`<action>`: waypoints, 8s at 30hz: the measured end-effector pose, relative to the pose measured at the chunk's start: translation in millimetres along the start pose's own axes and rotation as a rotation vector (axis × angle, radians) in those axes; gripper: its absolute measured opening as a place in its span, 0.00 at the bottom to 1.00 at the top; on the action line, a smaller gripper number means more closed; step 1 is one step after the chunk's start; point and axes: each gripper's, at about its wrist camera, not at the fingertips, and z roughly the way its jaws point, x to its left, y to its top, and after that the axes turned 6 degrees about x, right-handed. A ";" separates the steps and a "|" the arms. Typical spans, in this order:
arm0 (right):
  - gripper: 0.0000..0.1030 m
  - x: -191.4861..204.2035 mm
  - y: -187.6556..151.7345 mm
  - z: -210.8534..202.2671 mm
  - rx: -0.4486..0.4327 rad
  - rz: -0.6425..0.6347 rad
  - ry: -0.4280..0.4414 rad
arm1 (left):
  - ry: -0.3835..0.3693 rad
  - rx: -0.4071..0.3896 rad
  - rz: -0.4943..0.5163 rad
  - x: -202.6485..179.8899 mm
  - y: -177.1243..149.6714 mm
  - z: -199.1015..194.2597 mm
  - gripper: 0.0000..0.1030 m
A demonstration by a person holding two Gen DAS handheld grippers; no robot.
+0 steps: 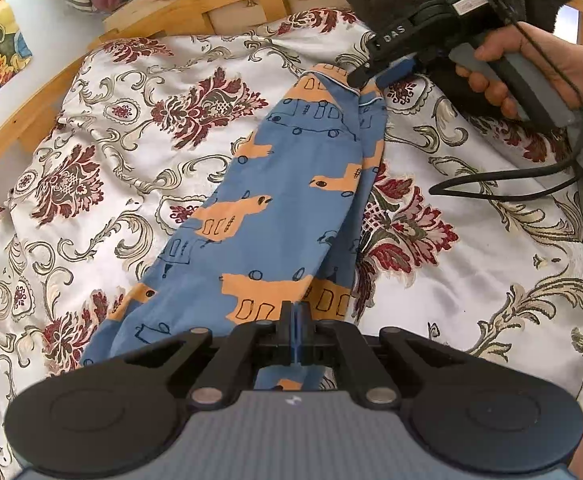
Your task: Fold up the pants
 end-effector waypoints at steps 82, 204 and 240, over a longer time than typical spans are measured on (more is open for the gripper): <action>0.37 45.5 -32.0 27.7 0.077 -0.681 -0.206 | 0.092 0.103 -0.717 71.1 -146.6 -41.7 0.31; 0.64 190.6 -56.1 53.0 0.222 -0.853 0.389 | 0.062 -0.021 -0.688 177.9 -81.9 -7.2 0.30; 0.00 207.9 -145.4 -6.0 0.132 -1.093 0.371 | 0.110 0.049 -0.102 33.7 -113.6 -33.0 0.04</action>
